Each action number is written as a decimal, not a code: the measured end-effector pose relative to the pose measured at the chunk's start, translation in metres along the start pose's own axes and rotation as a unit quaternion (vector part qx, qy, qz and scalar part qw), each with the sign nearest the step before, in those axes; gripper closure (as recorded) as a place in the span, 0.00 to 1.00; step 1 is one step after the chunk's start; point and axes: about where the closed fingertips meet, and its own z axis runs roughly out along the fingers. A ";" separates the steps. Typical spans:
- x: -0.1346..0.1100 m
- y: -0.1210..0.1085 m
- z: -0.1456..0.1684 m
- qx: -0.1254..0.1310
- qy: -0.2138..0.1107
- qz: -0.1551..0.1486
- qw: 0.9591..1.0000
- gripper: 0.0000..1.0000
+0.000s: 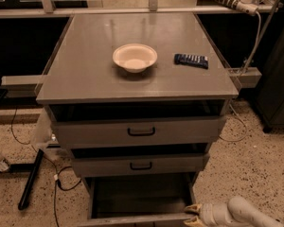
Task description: Open bottom drawer
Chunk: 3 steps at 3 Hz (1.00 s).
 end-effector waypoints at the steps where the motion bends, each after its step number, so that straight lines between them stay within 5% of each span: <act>1: 0.004 0.014 -0.003 -0.003 -0.002 0.004 1.000 1.00; 3: 0.011 0.036 -0.008 -0.007 -0.006 0.012 1.000 1.00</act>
Offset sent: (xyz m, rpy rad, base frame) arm -0.3109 -0.0803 -0.0515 0.1311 0.1709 -0.0412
